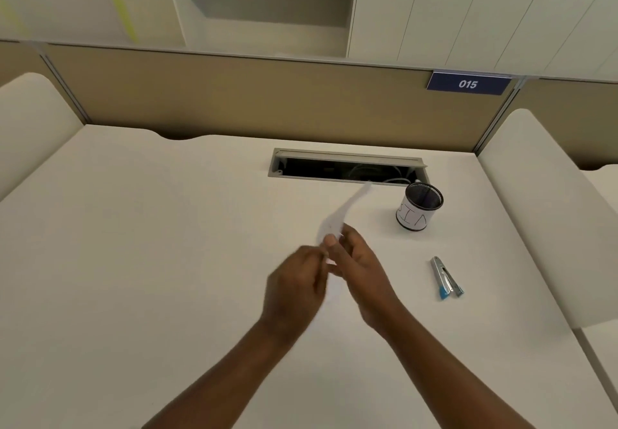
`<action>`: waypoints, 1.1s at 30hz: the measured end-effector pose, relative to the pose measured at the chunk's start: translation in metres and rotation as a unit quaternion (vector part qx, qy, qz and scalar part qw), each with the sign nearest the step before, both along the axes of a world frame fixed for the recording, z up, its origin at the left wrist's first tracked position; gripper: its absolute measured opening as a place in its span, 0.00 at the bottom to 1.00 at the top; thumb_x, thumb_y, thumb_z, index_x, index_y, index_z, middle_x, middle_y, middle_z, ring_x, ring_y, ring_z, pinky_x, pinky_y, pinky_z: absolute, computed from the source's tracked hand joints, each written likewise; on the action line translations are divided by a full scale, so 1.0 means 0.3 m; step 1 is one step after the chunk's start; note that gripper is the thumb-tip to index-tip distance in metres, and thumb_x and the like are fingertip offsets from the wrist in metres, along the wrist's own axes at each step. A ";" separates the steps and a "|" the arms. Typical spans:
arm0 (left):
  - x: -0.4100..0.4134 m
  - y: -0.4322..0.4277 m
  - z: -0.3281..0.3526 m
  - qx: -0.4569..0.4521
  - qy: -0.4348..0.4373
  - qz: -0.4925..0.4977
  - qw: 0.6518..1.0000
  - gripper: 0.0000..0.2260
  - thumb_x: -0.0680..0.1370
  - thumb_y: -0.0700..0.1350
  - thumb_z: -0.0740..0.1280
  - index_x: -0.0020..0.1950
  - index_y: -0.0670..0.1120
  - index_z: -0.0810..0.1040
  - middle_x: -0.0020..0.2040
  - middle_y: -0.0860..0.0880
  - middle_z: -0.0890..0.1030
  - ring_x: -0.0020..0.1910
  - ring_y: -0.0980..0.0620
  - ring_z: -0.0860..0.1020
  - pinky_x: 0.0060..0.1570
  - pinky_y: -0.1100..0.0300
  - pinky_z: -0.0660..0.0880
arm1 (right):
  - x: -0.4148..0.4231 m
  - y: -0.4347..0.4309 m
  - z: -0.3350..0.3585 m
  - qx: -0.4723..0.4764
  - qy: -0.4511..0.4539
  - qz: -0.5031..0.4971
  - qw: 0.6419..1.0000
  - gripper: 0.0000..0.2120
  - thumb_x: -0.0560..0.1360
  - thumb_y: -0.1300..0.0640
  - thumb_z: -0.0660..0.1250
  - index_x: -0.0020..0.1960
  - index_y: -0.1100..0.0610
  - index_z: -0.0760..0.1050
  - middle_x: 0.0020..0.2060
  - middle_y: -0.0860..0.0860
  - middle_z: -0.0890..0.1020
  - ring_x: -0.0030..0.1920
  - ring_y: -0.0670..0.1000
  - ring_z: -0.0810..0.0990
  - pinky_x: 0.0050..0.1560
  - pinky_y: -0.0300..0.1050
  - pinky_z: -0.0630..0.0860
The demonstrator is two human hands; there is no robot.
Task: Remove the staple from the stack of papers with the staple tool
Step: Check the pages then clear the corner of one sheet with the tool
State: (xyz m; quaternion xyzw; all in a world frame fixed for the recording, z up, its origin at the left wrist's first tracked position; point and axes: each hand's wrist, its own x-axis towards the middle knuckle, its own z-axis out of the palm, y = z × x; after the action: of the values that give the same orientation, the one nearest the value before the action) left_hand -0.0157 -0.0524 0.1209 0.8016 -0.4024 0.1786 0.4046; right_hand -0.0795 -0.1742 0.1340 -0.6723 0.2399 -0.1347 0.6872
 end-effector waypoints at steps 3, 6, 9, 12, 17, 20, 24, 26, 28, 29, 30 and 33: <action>-0.061 -0.031 -0.023 0.058 -0.038 -0.055 0.996 0.11 0.77 0.44 0.71 0.57 0.41 0.84 0.50 0.46 0.87 0.46 0.48 0.85 0.43 0.54 0.84 | 0.001 -0.013 0.010 -0.021 0.003 -0.065 0.998 0.11 0.83 0.54 0.64 0.64 0.50 0.77 0.57 0.47 0.86 0.59 0.50 0.84 0.56 0.49 0.84; -0.040 -0.013 -0.020 -0.002 0.028 -0.043 0.999 0.17 0.77 0.54 0.70 0.59 0.43 0.83 0.54 0.48 0.86 0.52 0.51 0.83 0.51 0.58 0.82 | -0.029 -0.097 0.022 0.006 0.000 -0.048 0.999 0.11 0.84 0.61 0.62 0.60 0.52 0.80 0.55 0.50 0.88 0.56 0.53 0.86 0.52 0.45 0.83; 0.072 0.011 -0.008 -0.095 0.145 0.038 0.984 0.20 0.77 0.51 0.72 0.65 0.43 0.76 0.60 0.47 0.80 0.58 0.49 0.79 0.58 0.56 0.77 | -0.062 -0.191 0.058 0.030 -0.003 0.014 0.999 0.11 0.83 0.62 0.62 0.62 0.58 0.80 0.55 0.55 0.88 0.55 0.55 0.87 0.52 0.46 0.83; 0.218 0.024 0.020 -0.115 0.390 0.055 0.912 0.27 0.77 0.52 0.73 0.74 0.47 0.70 0.68 0.49 0.78 0.64 0.50 0.78 0.61 0.53 0.76 | -0.075 -0.258 0.098 0.038 0.011 0.044 0.998 0.13 0.82 0.62 0.63 0.64 0.63 0.79 0.57 0.58 0.87 0.55 0.57 0.86 0.57 0.52 0.83; 0.342 0.028 0.058 -0.148 0.518 -0.056 0.841 0.05 0.80 0.42 0.69 0.54 0.48 0.83 0.49 0.54 0.88 0.49 0.50 0.86 0.43 0.64 0.80 | -0.065 -0.301 0.133 0.038 0.030 0.042 0.998 0.11 0.82 0.62 0.64 0.61 0.60 0.81 0.58 0.59 0.86 0.58 0.59 0.85 0.62 0.57 0.81; 0.346 0.022 0.063 -0.129 0.497 -0.036 0.857 0.04 0.80 0.41 0.69 0.49 0.48 0.83 0.46 0.53 0.88 0.44 0.53 0.86 0.42 0.59 0.81 | -0.069 -0.306 0.134 0.033 0.043 0.035 0.998 0.11 0.82 0.61 0.64 0.61 0.60 0.81 0.57 0.58 0.87 0.59 0.62 0.85 0.60 0.56 0.82; 0.301 0.005 0.077 -0.070 0.373 0.104 0.919 0.08 0.77 0.45 0.72 0.56 0.47 0.79 0.48 0.49 0.85 0.43 0.54 0.81 0.47 0.56 0.80 | -0.067 -0.284 0.152 -0.063 0.066 -0.007 0.996 0.11 0.83 0.60 0.63 0.61 0.57 0.81 0.53 0.55 0.88 0.54 0.62 0.86 0.54 0.55 0.85; 0.256 -0.009 0.110 -0.060 0.338 0.097 0.934 0.14 0.75 0.50 0.74 0.59 0.48 0.78 0.51 0.50 0.83 0.44 0.58 0.80 0.46 0.62 0.77 | -0.060 -0.246 0.159 -0.262 0.095 -0.040 0.960 0.11 0.83 0.60 0.62 0.61 0.55 0.80 0.50 0.54 0.88 0.50 0.60 0.86 0.53 0.59 0.83; 0.195 -0.037 0.157 -0.059 0.393 -0.001 0.918 0.19 0.73 0.59 0.73 0.59 0.51 0.78 0.51 0.53 0.84 0.47 0.57 0.82 0.48 0.61 0.80 | -0.053 -0.166 0.160 -0.431 0.115 -0.050 0.894 0.15 0.80 0.61 0.62 0.65 0.53 0.78 0.49 0.57 0.87 0.47 0.63 0.84 0.47 0.54 0.81; 0.164 -0.057 0.175 -0.055 0.420 -0.041 0.905 0.23 0.70 0.63 0.72 0.60 0.53 0.79 0.52 0.54 0.85 0.49 0.57 0.83 0.49 0.60 0.81 | -0.049 -0.115 0.155 -0.492 0.120 -0.044 0.861 0.20 0.78 0.63 0.63 0.69 0.53 0.77 0.50 0.58 0.87 0.45 0.65 0.84 0.43 0.53 0.80; 0.133 -0.076 0.188 -0.048 0.427 -0.060 0.901 0.26 0.69 0.66 0.71 0.61 0.53 0.79 0.51 0.55 0.85 0.49 0.58 0.83 0.48 0.62 0.81 | -0.046 -0.063 0.141 -0.539 0.118 -0.027 0.834 0.24 0.76 0.65 0.65 0.71 0.54 0.75 0.52 0.58 0.87 0.42 0.65 0.84 0.39 0.53 0.79; 0.079 -0.119 0.182 -0.024 0.353 -0.021 0.935 0.14 0.75 0.59 0.70 0.55 0.52 0.81 0.48 0.61 0.84 0.43 0.64 0.83 0.38 0.75 0.76 | -0.039 0.044 0.086 -0.584 0.112 0.006 0.804 0.28 0.75 0.68 0.66 0.74 0.60 0.71 0.62 0.56 0.84 0.37 0.62 0.84 0.32 0.51 0.78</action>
State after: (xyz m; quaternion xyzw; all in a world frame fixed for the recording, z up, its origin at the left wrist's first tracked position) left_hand 0.0078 -0.0879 0.1754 0.7945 -0.2461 -0.1147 0.5432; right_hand -0.0911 -0.1611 0.1600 -0.9583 0.1877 -0.1690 0.1339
